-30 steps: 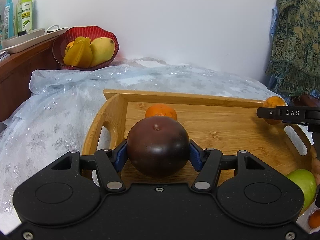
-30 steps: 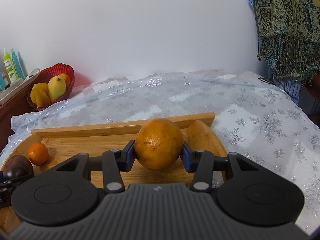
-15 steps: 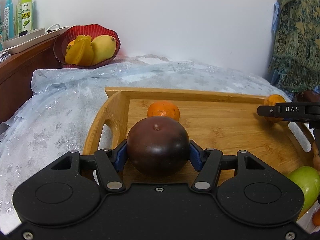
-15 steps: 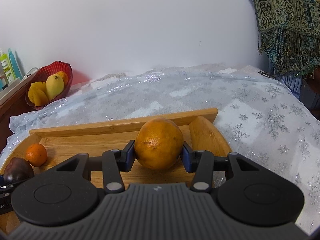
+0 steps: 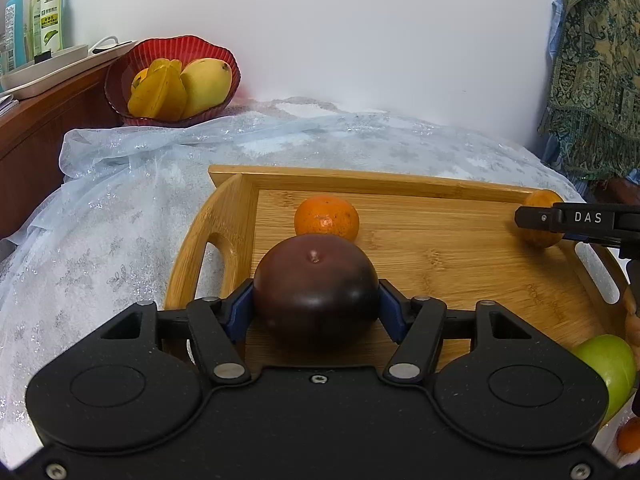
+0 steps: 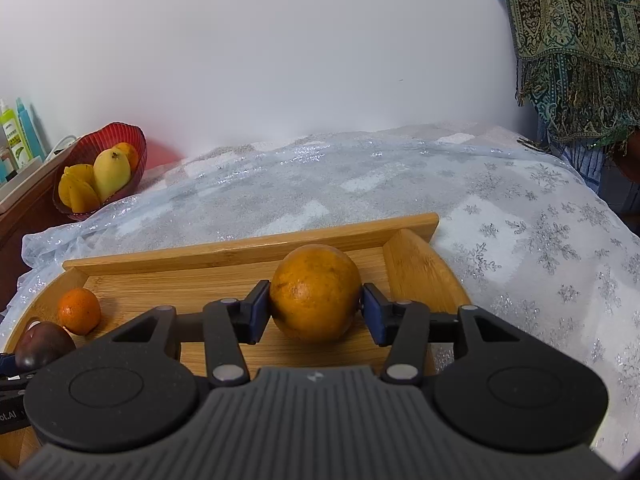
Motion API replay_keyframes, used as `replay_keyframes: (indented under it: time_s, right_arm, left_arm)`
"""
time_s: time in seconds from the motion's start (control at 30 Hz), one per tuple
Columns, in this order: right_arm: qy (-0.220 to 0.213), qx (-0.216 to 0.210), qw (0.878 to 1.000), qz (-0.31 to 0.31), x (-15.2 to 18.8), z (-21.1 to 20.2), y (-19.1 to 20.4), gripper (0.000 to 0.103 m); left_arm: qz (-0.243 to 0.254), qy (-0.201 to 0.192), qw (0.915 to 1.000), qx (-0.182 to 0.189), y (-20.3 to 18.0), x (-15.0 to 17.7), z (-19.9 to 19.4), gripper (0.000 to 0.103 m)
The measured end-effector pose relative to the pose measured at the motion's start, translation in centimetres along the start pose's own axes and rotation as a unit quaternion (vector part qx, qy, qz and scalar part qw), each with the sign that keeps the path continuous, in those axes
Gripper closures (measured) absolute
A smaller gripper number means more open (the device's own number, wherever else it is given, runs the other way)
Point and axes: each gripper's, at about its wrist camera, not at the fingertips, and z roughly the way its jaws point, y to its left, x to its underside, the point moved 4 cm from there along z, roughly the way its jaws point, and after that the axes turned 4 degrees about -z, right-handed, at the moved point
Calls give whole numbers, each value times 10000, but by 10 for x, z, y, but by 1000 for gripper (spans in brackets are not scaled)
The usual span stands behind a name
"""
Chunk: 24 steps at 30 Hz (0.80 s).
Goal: Organize fruits
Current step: 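Lift and carry the purple fruit with the left gripper while the right carries the yellow citrus over the tray, then lower and open the left gripper on the tray while the right releases the yellow citrus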
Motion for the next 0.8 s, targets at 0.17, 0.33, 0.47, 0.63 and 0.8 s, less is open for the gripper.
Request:
replay_keyframes:
  time_s: [0.17, 0.33, 0.47, 0.63, 0.8]
  right_arm:
    - [14, -5, 10000, -18, 1, 0, 0, 43]
    - [16, -52, 10000, 24, 3, -3, 0, 39]
    - [-7, -67, 10000, 26, 4, -7, 2, 35]
    - [8, -102, 9999, 2, 6, -13, 3, 26]
    - [-29, -150, 9999, -33, 8, -21, 4, 12]
  left_arm:
    - [11, 9, 10000, 12, 0, 1, 0, 40]
    - [43, 34, 10000, 81, -2, 3, -2, 33]
    - [57, 43, 9999, 117, -3, 5, -3, 28]
    - [96, 82, 9997, 223, -6, 7, -5, 19]
    - [118, 93, 9995, 290, -7, 9, -7, 14]
